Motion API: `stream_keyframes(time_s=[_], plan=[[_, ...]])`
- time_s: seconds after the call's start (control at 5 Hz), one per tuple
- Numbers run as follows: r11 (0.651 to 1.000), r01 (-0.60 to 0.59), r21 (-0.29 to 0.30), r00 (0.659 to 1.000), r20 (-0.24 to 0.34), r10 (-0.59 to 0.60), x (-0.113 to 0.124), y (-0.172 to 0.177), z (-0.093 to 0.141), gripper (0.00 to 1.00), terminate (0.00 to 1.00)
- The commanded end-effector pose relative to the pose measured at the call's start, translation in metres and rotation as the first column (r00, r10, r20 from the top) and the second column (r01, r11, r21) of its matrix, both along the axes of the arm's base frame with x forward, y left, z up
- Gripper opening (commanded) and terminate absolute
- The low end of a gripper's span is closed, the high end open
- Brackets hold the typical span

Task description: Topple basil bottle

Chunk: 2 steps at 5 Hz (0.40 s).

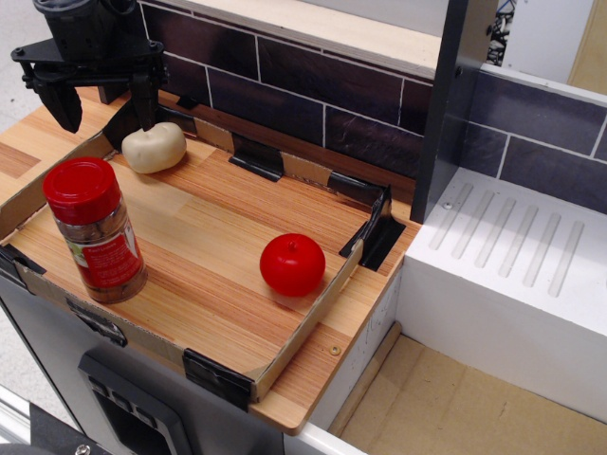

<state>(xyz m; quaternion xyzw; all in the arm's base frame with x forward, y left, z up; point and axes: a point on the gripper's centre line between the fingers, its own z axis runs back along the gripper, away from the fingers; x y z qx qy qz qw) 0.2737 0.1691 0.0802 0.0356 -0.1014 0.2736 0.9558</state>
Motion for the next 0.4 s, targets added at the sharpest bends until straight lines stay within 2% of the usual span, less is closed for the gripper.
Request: stream_keyframes(time_s=[0.0, 0.2], plan=[[1.0, 0.0, 0.0, 1.0, 0.0, 0.0, 0.0, 0.0, 0.0, 1.0, 0.0], [0.994, 0.106, 0.026, 0.993, 0.041, -0.107, -0.002, -0.011, 0.008, 1.0, 0.0]])
